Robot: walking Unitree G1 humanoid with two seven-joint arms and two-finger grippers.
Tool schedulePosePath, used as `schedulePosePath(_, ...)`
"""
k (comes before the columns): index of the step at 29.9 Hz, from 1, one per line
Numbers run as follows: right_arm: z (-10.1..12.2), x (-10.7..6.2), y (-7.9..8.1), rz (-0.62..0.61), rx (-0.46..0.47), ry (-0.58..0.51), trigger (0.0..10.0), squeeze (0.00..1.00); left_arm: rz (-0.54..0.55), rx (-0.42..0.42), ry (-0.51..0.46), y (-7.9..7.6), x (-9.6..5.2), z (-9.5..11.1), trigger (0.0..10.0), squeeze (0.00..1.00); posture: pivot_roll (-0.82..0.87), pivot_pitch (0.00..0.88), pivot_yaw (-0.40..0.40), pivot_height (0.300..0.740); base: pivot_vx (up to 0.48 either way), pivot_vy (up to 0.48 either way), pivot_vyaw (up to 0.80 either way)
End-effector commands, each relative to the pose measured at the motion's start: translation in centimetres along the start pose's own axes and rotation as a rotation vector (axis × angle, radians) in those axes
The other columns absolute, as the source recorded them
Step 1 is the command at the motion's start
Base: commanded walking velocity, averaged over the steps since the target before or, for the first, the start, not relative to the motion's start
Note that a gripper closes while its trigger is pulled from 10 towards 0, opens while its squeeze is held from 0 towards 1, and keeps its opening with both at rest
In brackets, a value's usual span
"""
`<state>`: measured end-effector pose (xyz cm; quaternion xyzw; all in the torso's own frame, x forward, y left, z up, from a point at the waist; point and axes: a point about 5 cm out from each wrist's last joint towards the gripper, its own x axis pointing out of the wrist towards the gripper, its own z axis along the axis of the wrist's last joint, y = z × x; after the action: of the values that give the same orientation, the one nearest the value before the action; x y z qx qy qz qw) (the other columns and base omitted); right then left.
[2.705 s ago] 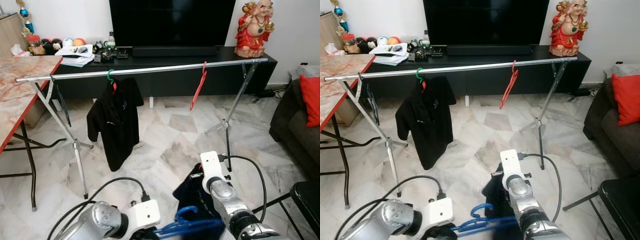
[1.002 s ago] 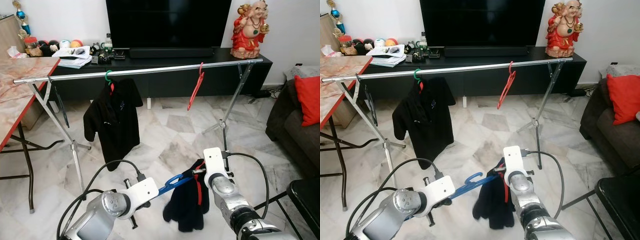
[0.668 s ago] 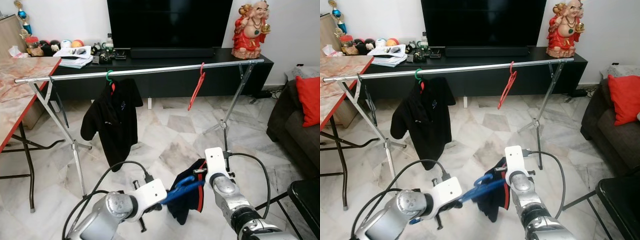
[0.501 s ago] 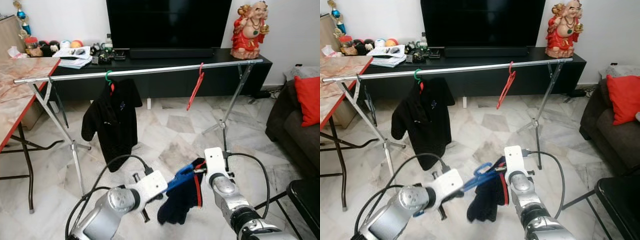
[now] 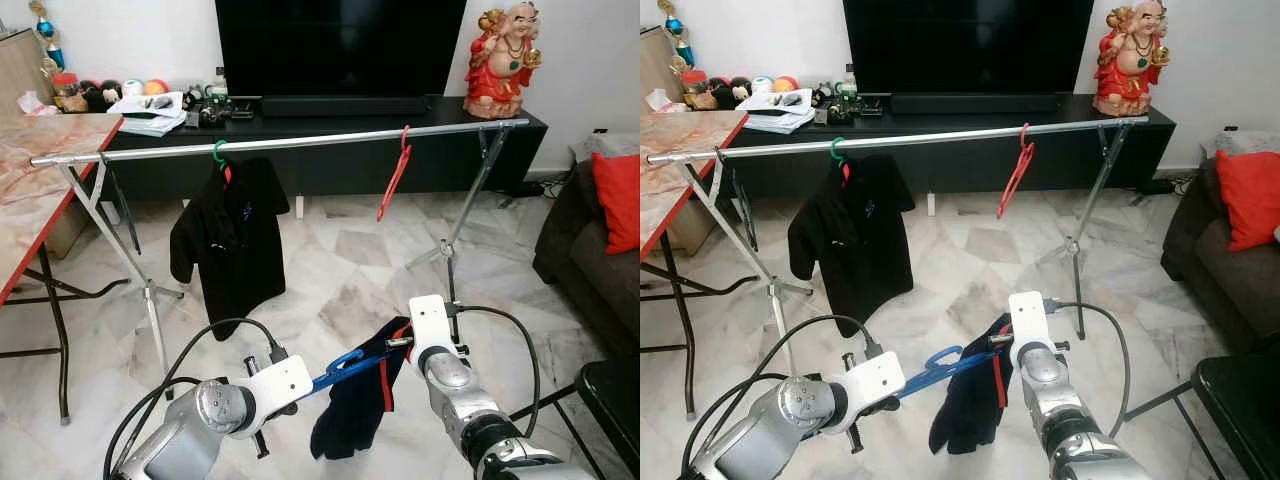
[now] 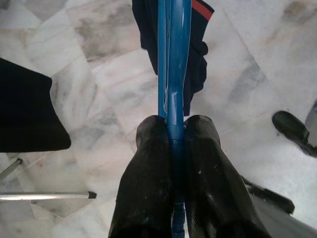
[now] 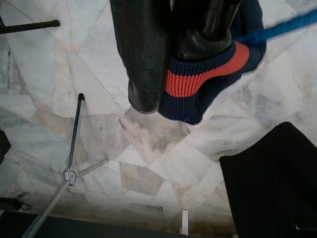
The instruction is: Hang hanger
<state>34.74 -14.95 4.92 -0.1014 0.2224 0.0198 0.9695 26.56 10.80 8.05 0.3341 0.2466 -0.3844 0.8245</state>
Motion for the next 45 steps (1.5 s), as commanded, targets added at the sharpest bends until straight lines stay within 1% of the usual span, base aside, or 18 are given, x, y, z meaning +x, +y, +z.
schedulePosePath(1,0.8,0.2,-0.2,-0.007,0.012,-0.012,10.0,0.0,0.068,-0.009,-0.01,1.1,-0.2,0.3,10.0,0.0,0.17,0.0,-0.031,0.74,0.0,0.0,0.0)
schedulePosePath(14,0.7,0.1,0.1,0.019,0.007,-0.003,10.0,0.0,0.162,-0.035,-0.077,2.3,-0.2,1.5,10.0,0.0,0.16,0.0,-0.031,0.74,0.0,0.0,0.0)
schedulePosePath(16,0.7,0.1,0.1,0.02,0.007,-0.002,10.0,0.0,0.143,-0.052,-0.106,2.2,-0.2,1.8,10.0,0.0,0.17,0.0,-0.032,0.74,0.0,0.0,0.0)
schedulePosePath(18,0.7,0.2,0.2,0.027,0.01,-0.003,10.0,0.0,0.076,-0.071,-0.14,1.5,-0.2,2.1,10.0,0.0,0.17,0.0,-0.032,0.74,0.0,0.0,0.0)
schedulePosePath(19,0.9,0.2,0.5,0.036,0.013,-0.006,10.0,0.0,0.014,-0.087,-0.171,0.8,-0.2,2.4,10.0,0.0,0.17,0.0,-0.032,0.74,0.0,0.0,0.0)
schedulePosePath(21,1.0,0.2,0.7,0.045,0.014,-0.011,10.0,0.0,-0.032,-0.099,-0.197,0.2,-0.3,2.7,10.0,0.0,0.17,0.0,-0.032,0.74,0.0,0.0,0.0)
schedulePosePath(25,1.2,0.2,1.1,0.057,0.059,-0.016,10.0,0.0,-0.053,-0.123,-0.218,-0.3,-0.2,3.2,10.0,0.0,0.17,0.0,-0.032,0.74,0.0,0.0,0.0)
schedulePosePath(27,1.3,0.2,1.4,0.067,0.11,-0.013,10.0,0.0,-0.048,-0.131,-0.223,-0.3,0.0,3.4,10.0,0.0,0.17,0.0,-0.032,0.74,0.0,0.0,0.0)
schedulePosePath(29,1.3,0.2,1.5,0.07,0.13,-0.013,10.0,0.0,-0.01,-0.14,-0.211,-0.1,0.4,3.5,10.0,0.0,0.17,0.0,-0.032,0.74,0.0,0.0,0.0)
schedulePosePath(33,1.4,0.2,1.6,0.071,0.138,-0.014,10.0,0.0,0.004,-0.15,-0.206,0.0,0.5,3.5,10.0,0.0,0.16,0.0,-0.031,0.74,0.0,0.0,0.0)
schedulePosePath(34,1.5,0.2,1.7,0.075,0.159,-0.017,10.0,0.0,-0.001,-0.151,-0.204,0.0,0.6,3.5,10.0,0.0,0.16,0.0,-0.03,0.74,0.0,0.0,0.0)
schedulePosePath(35,2.2,0.3,1.8,0.083,0.232,-0.036,10.0,0.0,-0.03,-0.142,-0.175,-0.5,0.9,3.2,10.0,0.0,0.16,0.0,-0.028,0.74,0.0,0.0,0.0)
schedulePosePath(37,2.7,0.3,1.9,0.09,0.271,-0.054,10.0,0.0,-0.045,-0.132,-0.15,-0.7,1.0,2.8,10.0,0.0,0.16,0.0,-0.028,0.74,0.0,0.0,0.0)
schedulePosePath(39,2.7,0.3,1.9,0.09,0.271,-0.054,10.0,0.0,-0.045,-0.132,-0.15,-0.7,1.0,2.8,10.0,0.0,0.16,0.0,-0.028,0.74,0.0,0.0,0.0)
schedulePosePath(40,3.2,0.3,2.0,0.099,0.291,-0.073,10.0,0.0,-0.058,-0.131,-0.134,-0.9,1.1,2.6,10.0,0.0,0.15,0.0,-0.028,0.74,0.0,0.0,0.0)
schedulePosePath(42,4.1,0.3,1.7,0.104,0.294,-0.109,10.0,0.0,-0.098,-0.123,-0.101,-1.5,1.2,2.1,10.0,0.0,0.15,0.0,-0.028,0.74,0.0,0.0,0.0)
schedulePosePath(44,4.2,0.2,1.2,0.103,0.249,-0.124,10.0,0.0,-0.104,-0.153,-0.097,-1.8,1.4,2.0,10.0,0.0,0.14,0.0,-0.028,0.74,0.0,0.0,0.0)
schedulePosePath(45,4.2,0.2,1.1,0.101,0.239,-0.125,10.0,0.0,-0.105,-0.152,-0.098,-1.8,1.5,2.0,10.0,0.0,0.14,0.0,-0.028,0.74,0.0,0.0,0.0)
